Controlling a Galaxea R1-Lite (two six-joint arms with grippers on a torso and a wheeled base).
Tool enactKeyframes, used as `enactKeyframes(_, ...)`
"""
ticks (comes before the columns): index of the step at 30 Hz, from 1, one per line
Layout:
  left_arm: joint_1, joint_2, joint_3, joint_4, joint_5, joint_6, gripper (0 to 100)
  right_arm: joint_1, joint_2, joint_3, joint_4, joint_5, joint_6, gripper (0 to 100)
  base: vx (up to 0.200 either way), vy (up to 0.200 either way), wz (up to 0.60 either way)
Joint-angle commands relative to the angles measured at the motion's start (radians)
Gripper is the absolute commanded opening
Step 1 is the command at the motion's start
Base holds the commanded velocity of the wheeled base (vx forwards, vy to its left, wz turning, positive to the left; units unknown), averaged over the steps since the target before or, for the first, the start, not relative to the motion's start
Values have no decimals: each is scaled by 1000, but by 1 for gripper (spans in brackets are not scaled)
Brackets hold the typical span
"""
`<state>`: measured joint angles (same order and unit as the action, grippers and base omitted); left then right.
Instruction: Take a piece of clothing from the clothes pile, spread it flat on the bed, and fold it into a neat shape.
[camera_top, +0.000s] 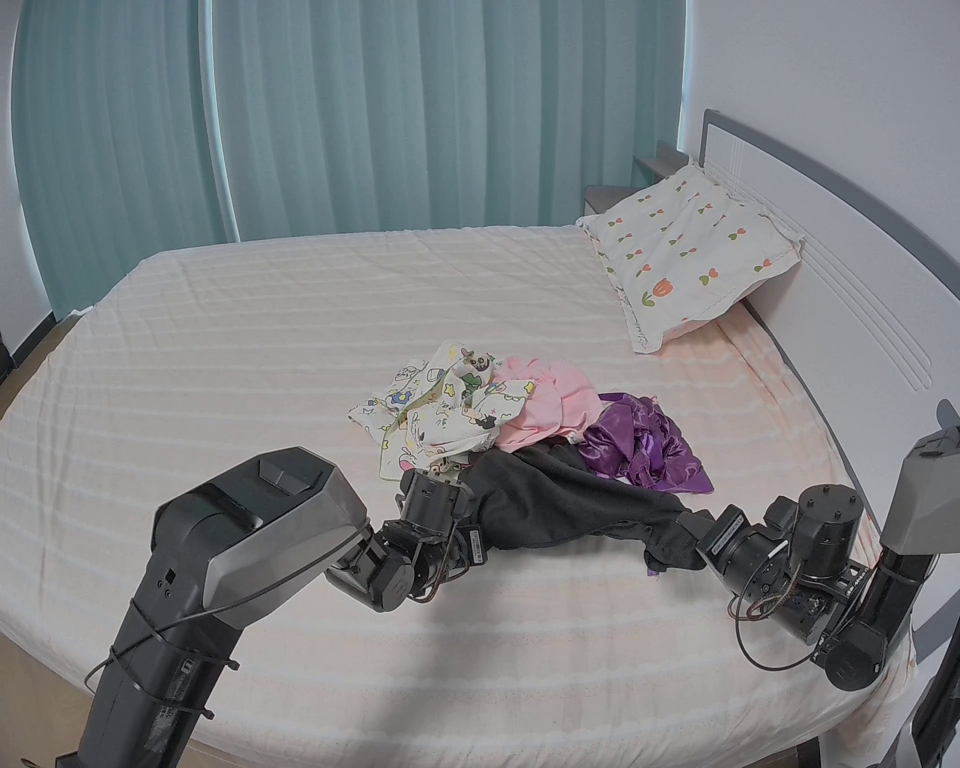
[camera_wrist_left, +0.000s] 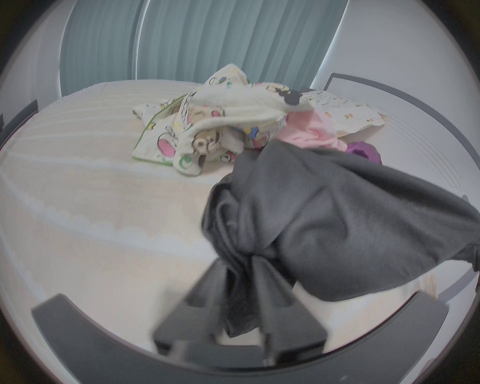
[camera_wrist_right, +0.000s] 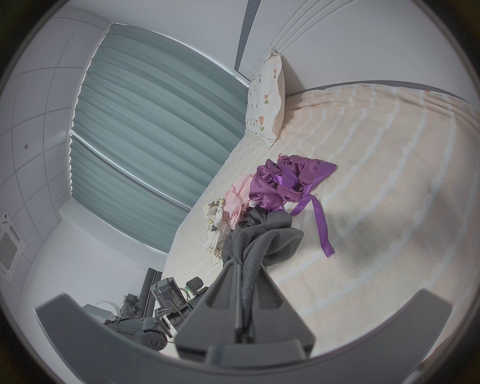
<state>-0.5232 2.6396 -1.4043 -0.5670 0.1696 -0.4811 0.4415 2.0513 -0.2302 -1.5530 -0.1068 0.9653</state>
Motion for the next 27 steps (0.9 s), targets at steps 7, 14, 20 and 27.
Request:
enactKeyframes(7,11,-400,360,-67,-45,-139,0,46,1,0,-12,-1,56,0,0,0,0)
enactKeyframes(14,-37,-762,570,-195,-38,-171,0,-1,-234,-93,-10,-7,-48,0,0,0,0)
enactKeyframes(20,-54,-966,630,-211,62,-172,0,-6,-453,-146,-6,35,-126,0,0,0,0)
enactKeyframes(27,-72,-1129,791,-217,82,-174,0,22,-488,6,4,113,-108,0,0,0,0)
